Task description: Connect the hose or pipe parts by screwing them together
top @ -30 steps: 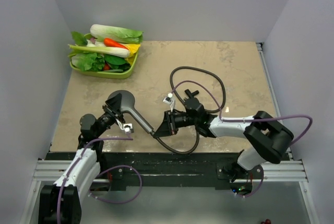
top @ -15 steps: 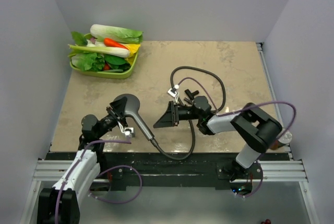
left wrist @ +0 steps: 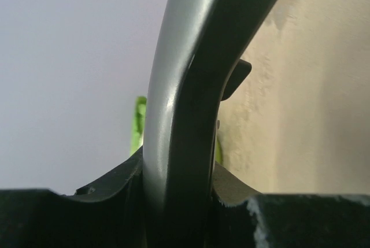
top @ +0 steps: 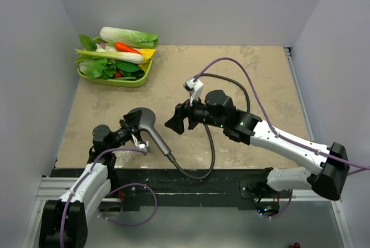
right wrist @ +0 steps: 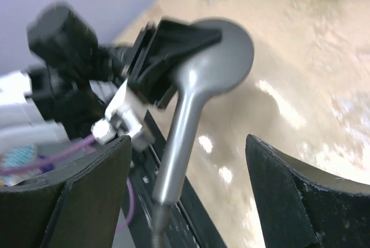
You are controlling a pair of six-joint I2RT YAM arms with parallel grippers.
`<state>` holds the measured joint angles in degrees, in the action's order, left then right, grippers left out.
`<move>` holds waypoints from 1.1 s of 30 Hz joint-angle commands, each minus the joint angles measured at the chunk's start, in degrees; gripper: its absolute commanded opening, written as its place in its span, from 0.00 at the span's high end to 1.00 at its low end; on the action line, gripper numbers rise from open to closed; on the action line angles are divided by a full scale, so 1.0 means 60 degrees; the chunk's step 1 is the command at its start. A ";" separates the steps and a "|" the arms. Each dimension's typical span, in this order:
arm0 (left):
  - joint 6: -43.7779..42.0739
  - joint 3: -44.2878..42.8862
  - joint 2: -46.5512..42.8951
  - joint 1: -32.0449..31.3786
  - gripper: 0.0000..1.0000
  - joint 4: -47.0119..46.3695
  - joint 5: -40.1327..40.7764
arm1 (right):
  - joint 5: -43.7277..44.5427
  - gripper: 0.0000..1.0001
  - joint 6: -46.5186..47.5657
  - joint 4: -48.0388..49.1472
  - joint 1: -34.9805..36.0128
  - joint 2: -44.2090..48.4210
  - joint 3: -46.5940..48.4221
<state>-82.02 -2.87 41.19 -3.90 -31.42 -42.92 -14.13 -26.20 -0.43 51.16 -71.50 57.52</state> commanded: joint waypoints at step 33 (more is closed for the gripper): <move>-0.0377 -0.0429 0.0812 -0.0024 1.00 0.1148 0.1674 | 0.5313 0.45 0.2769 -0.2171 0.4247 -0.2057 0.0624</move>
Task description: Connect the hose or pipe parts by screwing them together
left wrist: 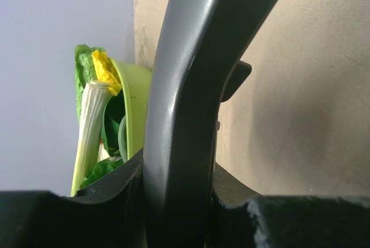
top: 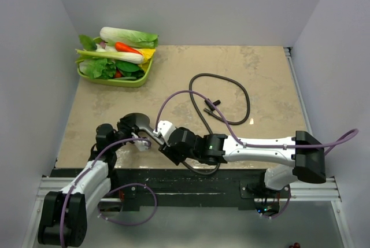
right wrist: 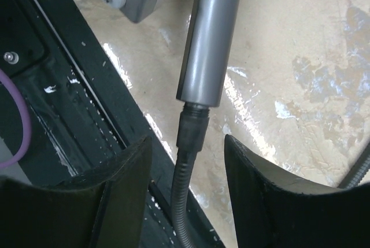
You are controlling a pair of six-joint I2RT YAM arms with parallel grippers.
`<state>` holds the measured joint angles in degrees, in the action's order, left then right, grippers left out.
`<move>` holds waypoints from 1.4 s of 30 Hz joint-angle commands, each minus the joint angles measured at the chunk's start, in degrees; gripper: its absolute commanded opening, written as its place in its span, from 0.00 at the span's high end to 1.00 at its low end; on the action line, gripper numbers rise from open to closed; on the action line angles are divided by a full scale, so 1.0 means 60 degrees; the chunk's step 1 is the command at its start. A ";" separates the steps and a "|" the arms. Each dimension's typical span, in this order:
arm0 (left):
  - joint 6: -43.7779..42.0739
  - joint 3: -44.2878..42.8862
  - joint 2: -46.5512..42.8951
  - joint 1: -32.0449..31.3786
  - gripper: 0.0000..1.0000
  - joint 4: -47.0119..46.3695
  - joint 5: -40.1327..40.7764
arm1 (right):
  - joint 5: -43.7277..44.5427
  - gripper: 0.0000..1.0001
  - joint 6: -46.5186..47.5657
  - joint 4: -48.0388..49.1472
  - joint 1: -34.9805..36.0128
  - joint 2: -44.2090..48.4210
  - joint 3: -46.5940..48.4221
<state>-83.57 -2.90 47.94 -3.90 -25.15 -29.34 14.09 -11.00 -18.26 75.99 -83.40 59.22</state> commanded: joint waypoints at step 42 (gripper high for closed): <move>0.0349 -0.0411 -0.0857 -0.0023 1.00 -0.0189 -0.0749 | -0.1086 1.00 -0.0845 0.2030 -0.0139 -0.0091 -0.0465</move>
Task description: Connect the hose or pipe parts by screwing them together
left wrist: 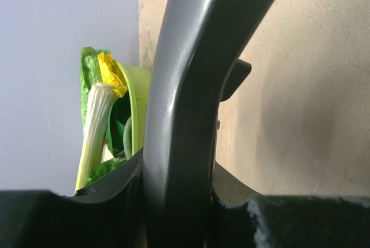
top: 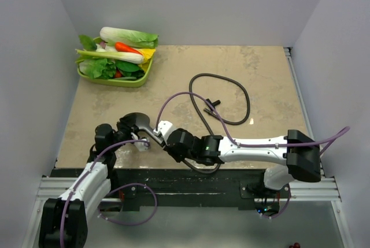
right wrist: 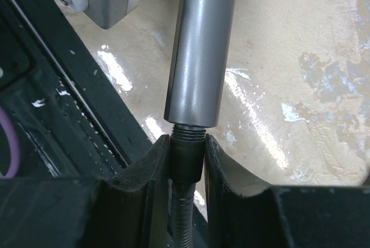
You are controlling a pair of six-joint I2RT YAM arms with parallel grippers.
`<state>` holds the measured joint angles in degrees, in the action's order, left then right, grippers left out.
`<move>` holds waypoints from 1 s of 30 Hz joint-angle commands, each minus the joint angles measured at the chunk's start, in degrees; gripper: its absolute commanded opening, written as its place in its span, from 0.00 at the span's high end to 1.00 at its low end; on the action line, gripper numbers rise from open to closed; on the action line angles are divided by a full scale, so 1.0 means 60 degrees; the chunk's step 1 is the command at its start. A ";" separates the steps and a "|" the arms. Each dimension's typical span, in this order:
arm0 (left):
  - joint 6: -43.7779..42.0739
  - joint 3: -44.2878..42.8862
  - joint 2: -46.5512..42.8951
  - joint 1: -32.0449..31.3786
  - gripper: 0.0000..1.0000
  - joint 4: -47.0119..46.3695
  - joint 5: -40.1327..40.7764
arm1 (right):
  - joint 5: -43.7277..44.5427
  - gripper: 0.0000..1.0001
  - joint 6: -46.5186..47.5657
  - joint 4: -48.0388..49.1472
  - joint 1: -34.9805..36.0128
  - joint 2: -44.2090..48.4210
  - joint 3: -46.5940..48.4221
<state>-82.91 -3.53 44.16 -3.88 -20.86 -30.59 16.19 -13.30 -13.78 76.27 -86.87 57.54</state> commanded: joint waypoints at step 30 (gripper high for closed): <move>0.0445 -0.0393 -0.0329 -0.0027 1.00 -0.1313 -0.0747 | -1.0374 1.00 -1.2197 1.9479 -0.3952 -0.3830 -0.4332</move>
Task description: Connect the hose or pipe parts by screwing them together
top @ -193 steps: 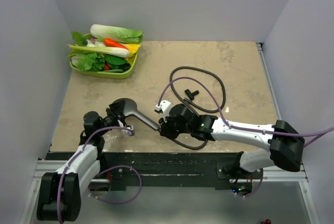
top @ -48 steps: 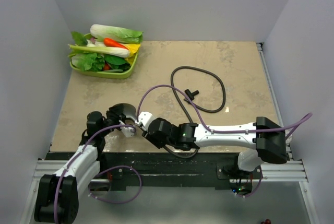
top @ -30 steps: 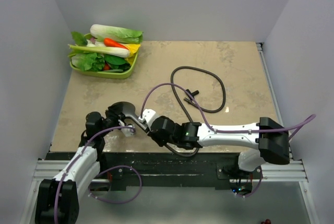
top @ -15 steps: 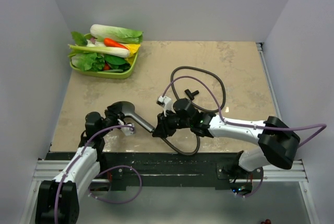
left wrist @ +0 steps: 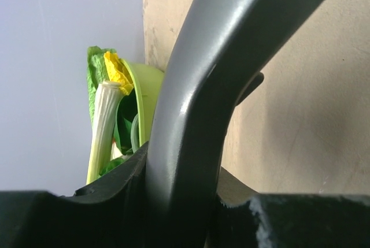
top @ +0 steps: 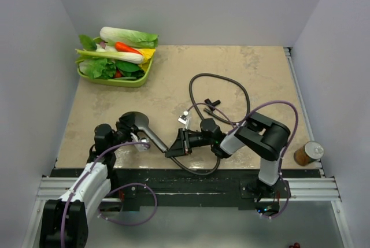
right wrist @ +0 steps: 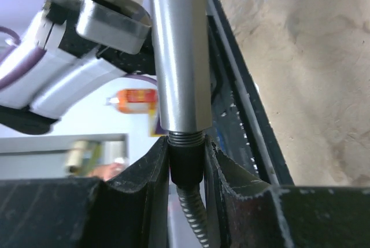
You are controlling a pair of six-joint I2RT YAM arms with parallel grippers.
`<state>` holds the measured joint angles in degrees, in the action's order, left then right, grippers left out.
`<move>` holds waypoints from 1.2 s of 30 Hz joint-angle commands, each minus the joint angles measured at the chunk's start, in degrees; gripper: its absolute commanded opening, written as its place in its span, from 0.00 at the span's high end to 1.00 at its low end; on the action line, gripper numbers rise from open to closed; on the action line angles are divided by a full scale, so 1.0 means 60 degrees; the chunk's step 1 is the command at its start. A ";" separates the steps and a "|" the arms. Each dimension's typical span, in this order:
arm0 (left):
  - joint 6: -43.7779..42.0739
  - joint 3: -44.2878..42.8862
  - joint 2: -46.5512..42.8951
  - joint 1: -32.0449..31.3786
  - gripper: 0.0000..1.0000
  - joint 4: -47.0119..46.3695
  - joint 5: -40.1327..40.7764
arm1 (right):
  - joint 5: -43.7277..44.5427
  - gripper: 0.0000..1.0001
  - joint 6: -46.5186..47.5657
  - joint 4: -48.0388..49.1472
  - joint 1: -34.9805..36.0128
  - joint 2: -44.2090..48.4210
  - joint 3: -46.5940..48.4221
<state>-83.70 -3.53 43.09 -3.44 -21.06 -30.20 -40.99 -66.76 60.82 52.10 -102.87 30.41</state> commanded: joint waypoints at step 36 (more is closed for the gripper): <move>0.0781 -0.0481 0.0010 -0.0100 1.00 -0.1471 -0.0548 | 1.1870 0.04 0.9238 -1.6626 0.4130 0.4181 0.6665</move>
<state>-81.01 -3.53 43.22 -3.88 -24.29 -31.88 13.19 -13.96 -27.73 70.48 -77.08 70.02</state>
